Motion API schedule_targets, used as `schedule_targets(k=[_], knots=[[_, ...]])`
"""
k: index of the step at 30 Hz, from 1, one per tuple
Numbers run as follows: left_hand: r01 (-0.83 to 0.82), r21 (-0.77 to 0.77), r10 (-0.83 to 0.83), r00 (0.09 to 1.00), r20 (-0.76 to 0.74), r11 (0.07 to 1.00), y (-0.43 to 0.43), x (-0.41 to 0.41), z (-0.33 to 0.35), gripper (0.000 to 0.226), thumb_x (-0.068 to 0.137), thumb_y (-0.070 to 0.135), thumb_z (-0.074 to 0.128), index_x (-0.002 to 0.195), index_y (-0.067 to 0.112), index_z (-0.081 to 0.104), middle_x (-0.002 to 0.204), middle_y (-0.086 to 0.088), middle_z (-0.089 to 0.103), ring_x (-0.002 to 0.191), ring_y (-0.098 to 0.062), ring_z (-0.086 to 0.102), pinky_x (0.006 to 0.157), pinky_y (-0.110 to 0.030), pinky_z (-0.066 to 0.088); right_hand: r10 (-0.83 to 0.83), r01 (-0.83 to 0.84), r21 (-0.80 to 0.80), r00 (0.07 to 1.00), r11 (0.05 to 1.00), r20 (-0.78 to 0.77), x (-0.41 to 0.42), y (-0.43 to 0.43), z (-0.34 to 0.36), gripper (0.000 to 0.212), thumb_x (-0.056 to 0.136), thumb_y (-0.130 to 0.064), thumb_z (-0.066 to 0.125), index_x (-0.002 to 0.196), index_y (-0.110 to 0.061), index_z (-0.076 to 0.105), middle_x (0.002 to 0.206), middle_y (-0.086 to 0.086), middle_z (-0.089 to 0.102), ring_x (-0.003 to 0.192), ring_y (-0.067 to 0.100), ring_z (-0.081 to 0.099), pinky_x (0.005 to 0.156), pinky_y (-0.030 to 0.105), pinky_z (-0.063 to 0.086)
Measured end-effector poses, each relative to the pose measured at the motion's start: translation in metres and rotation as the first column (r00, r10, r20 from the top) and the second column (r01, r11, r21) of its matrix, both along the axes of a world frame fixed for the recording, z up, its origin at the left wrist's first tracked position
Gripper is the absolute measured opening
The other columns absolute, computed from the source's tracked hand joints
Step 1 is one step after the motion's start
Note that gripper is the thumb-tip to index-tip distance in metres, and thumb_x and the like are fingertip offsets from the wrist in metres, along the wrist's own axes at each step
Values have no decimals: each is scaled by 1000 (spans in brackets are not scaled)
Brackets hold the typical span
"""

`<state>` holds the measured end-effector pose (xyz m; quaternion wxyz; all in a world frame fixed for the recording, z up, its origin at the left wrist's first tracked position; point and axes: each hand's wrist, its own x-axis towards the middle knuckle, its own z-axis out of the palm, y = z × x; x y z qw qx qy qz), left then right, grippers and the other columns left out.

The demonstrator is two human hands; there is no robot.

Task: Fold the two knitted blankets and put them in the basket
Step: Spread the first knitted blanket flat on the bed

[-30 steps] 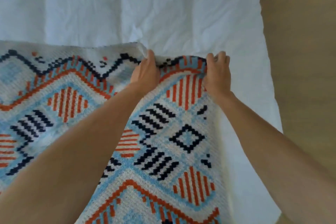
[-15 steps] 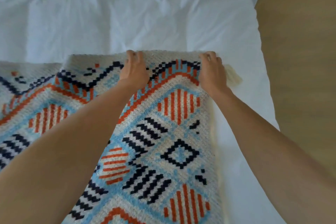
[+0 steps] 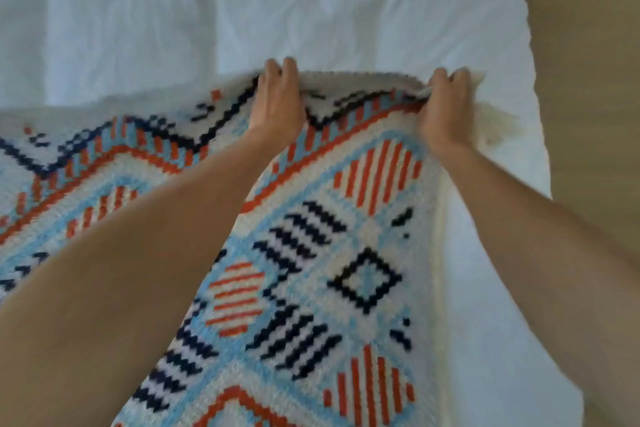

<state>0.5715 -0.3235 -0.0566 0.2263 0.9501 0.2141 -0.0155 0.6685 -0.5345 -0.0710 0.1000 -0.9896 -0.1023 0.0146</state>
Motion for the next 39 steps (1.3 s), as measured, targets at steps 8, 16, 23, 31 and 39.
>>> schedule_targets(k=[8, 16, 23, 31, 39], knots=[[188, -133, -186, 982, 25, 973, 5, 33, -5, 77, 76, -18, 44, 143, 15, 25, 147, -22, 13, 102, -25, 46, 63, -22, 50, 74, -74, 46, 997, 996, 8, 21, 3, 1, 50, 87, -10, 55, 134, -14, 38, 140, 21, 32, 118, 33, 45, 85, 31, 40], [289, 56, -267, 931, -250, 956, -6, 11, -41, 50, 95, 32, 39, 140, 11, 34, 145, -14, 35, 135, -30, 30, 112, -46, 22, 181, -195, -46, 958, 980, -221, -44, -3, -57, 50, 97, -39, 32, 141, -15, 31, 145, 13, 31, 132, 34, 29, 110, 47, 26], [310, 98, -258, 898, -356, 946, -39, -21, -19, 60, 89, 25, 48, 143, 8, 28, 150, -13, 24, 140, -31, 16, 114, -50, 17, 239, -232, 61, 915, 971, -325, -65, -10, -26, 57, 95, -36, 42, 146, -15, 25, 154, 11, 19, 142, 31, 15, 117, 49, 15], [435, 52, -403, 867, -292, 899, -128, -131, 9, 50, 86, 13, 48, 135, 10, 36, 142, -12, 31, 131, -29, 28, 105, -42, 29, 176, -135, 144, 925, 980, -336, -201, -73, 14, 42, 92, -17, 48, 133, -14, 44, 147, 10, 31, 137, 29, 25, 113, 46, 23], [494, -67, -484, 801, -353, 867, -204, -280, 19, 38, 89, 15, 43, 126, 11, 38, 127, -11, 39, 117, -29, 38, 97, -37, 37, 62, -14, 116, 903, 993, -424, -349, -166, 37, 41, 86, -10, 52, 126, -11, 50, 137, 13, 38, 124, 32, 36, 102, 41, 37]])
